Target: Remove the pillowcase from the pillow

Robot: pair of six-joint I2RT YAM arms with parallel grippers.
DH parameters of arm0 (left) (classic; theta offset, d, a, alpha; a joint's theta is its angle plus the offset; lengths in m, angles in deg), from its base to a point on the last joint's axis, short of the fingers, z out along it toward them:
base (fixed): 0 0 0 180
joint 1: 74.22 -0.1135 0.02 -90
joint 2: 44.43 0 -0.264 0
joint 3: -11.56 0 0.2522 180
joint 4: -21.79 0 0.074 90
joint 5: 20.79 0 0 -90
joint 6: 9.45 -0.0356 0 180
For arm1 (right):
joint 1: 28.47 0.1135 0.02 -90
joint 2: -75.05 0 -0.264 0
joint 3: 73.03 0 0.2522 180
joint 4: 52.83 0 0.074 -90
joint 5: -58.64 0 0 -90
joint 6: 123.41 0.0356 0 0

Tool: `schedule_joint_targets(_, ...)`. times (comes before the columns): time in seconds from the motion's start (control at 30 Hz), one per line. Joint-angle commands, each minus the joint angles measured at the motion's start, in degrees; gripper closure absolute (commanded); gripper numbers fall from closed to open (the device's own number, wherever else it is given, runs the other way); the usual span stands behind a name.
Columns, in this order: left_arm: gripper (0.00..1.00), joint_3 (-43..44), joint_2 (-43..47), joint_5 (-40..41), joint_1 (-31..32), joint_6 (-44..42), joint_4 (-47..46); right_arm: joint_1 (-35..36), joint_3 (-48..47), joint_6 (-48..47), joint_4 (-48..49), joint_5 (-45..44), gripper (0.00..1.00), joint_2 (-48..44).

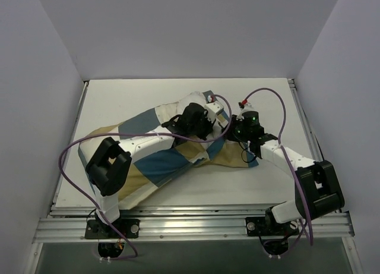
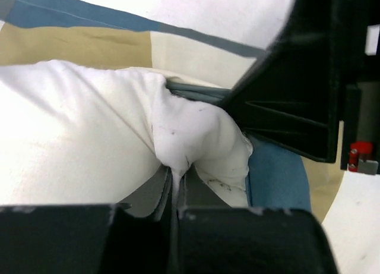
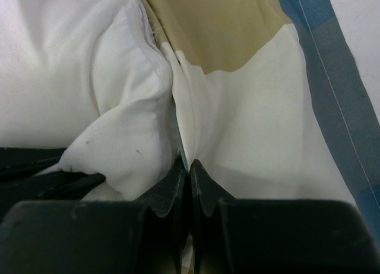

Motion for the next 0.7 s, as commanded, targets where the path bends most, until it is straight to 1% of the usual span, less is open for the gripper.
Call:
schedule_joint_targets(0.0, 0.98, -2.2, 2.8, 6.6, -4.2, 8.7, -2.2, 1.0, 0.7, -0.7, -1.1, -0.5, 1.00, -4.3)
schedule_joint_targets(0.03, 0.98, -2.7, 3.6, 8.2, -4.9, 12.4, -5.1, 0.9, 1.3, -0.7, -1.1, -0.7, 1.00, -5.1)
schedule_joint_targets(0.1, 0.98, -4.3, 5.8, 10.1, -7.3, 16.9, -6.8, 1.0, 3.4, -0.3, -1.3, -1.2, 1.00, -5.9)
schedule_joint_targets(0.13, 0.98, -4.7, 7.0, 11.7, -8.2, 21.2, -7.5, 1.0, 4.2, 0.0, -1.3, -2.1, 1.00, -6.8)
schedule_joint_targets(0.27, 0.98, -6.5, 9.9, 14.7, -12.5, 30.9, -9.0, 0.8, 9.4, 2.5, -0.9, -5.2, 1.00, -8.7)
schedule_joint_targets(0.43, 0.98, -9.6, 14.0, 16.7, -16.1, 42.9, -11.2, -0.2, 16.5, 7.4, 0.9, -6.7, 1.00, -9.9)
schedule_joint_targets(0.5, 0.98, -10.5, 15.2, 20.9, -16.6, 44.8, -11.5, -0.7, 17.6, 8.0, 1.0, -7.5, 1.00, -10.0)
schedule_joint_targets(0.6, 0.98, -11.6, 16.6, 24.8, -17.3, 48.5, -12.3, -1.8, 18.6, 8.4, 0.3, -7.5, 1.00, -10.3)
schedule_joint_targets(0.67, 0.98, -11.3, 16.8, 24.1, -18.0, 50.0, -14.0, -2.6, 18.9, 8.7, -0.5, -7.6, 1.00, -10.4)
